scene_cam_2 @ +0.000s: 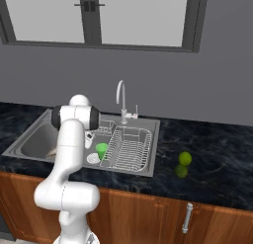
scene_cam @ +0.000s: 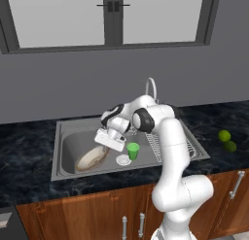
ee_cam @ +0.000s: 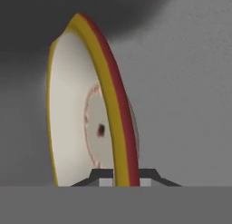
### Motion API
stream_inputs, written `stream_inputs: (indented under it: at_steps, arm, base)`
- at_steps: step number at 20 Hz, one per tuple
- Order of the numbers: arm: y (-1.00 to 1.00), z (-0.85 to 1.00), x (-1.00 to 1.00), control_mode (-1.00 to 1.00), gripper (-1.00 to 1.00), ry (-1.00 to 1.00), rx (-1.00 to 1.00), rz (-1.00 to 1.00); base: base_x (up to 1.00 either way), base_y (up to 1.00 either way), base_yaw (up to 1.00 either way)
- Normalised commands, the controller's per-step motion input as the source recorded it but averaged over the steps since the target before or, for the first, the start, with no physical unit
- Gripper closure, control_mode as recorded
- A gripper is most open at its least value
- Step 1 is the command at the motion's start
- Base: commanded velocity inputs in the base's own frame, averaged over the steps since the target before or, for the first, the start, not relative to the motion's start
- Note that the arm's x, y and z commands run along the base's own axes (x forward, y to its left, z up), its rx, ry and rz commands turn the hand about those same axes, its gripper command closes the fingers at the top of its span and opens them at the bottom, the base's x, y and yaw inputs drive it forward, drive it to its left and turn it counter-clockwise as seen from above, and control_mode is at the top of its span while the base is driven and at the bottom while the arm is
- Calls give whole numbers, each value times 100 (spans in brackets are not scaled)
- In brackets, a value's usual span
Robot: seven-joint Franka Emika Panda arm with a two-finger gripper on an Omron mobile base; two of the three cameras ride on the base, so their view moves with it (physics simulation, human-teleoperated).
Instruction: Remove the lime and lime from the sink. Then move the bowl and cup from the counter to the sink for washing.
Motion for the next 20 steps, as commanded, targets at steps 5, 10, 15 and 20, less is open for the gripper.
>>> stream_inputs:
  at_steps: [5, 10, 15, 20]
  arm:
    - [0, -20, -1, -100, 100, -17, 13, 3]
    - [0, -13, 4, -100, 100, -9, 10, 0]
    - [-1, -8, 4, -100, 100, -4, 8, 0]
    - [-5, -8, 2, -100, 100, -1, 9, 0]
  base:
    - [0, 0, 0]
    - [0, 0, 0]
    - [0, 0, 0]
    - [0, 0, 0]
